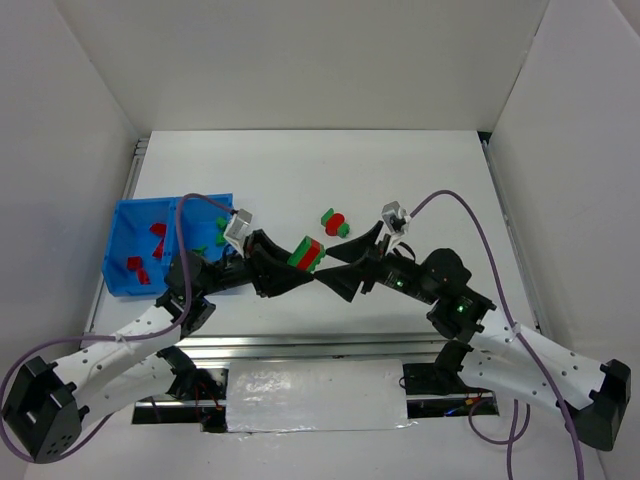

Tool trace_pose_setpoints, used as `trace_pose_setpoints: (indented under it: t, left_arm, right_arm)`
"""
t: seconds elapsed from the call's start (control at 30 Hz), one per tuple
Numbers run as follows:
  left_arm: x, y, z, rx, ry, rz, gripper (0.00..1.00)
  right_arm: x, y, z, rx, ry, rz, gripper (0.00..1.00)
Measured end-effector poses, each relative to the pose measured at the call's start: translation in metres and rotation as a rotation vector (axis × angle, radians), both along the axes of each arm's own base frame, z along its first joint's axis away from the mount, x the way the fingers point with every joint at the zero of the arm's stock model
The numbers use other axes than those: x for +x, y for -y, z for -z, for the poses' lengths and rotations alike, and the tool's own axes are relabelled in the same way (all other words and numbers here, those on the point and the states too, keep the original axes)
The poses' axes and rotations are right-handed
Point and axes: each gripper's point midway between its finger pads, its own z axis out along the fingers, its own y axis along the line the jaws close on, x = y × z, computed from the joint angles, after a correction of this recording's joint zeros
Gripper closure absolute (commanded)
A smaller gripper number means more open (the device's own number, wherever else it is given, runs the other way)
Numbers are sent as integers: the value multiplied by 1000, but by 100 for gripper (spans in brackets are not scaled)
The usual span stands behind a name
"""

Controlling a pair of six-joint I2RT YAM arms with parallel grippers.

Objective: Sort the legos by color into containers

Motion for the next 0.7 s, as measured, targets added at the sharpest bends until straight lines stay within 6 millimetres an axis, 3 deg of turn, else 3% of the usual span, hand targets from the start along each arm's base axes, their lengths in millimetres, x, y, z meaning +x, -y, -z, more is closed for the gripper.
trace_pose_setpoints:
  t: [0.2, 0.37, 0.43, 0.53, 0.63, 0.7]
  left_arm:
    - [-14, 5, -3, -14, 13, 96, 100]
    - [-19, 6, -4, -19, 34, 125, 100]
    - [-20, 6, -5, -19, 38, 132, 100]
    - [-22, 6, -7, -24, 63, 136, 96]
    - [-23, 5, -8, -26, 69, 136, 66]
    - [-22, 5, -8, -25, 81, 131, 45]
  right_arm:
    - [-17, -6, -19, 43, 117, -139, 26]
    - [-21, -16, -16, 40, 131, -208, 48]
    - [-22, -19, -14, 38, 129, -228, 67]
    - [-26, -21, -17, 56, 113, -259, 69]
    - [-28, -21, -19, 66, 113, -275, 75]
    - [-29, -20, -20, 69, 114, -284, 85]
